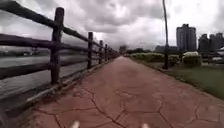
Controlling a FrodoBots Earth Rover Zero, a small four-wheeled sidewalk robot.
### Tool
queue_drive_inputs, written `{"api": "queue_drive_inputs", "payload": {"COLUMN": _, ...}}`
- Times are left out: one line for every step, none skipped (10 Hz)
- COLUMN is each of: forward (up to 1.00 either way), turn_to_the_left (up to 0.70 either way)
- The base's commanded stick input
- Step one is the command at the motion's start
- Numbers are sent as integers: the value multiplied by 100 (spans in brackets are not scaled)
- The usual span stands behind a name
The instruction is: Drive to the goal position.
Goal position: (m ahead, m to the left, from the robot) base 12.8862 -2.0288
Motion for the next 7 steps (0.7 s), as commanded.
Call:
{"api": "queue_drive_inputs", "payload": {"forward": 100, "turn_to_the_left": 0}}
{"api": "queue_drive_inputs", "payload": {"forward": 100, "turn_to_the_left": 0}}
{"api": "queue_drive_inputs", "payload": {"forward": 100, "turn_to_the_left": -17}}
{"api": "queue_drive_inputs", "payload": {"forward": 100, "turn_to_the_left": -27}}
{"api": "queue_drive_inputs", "payload": {"forward": 100, "turn_to_the_left": -27}}
{"api": "queue_drive_inputs", "payload": {"forward": 100, "turn_to_the_left": -27}}
{"api": "queue_drive_inputs", "payload": {"forward": 100, "turn_to_the_left": -27}}
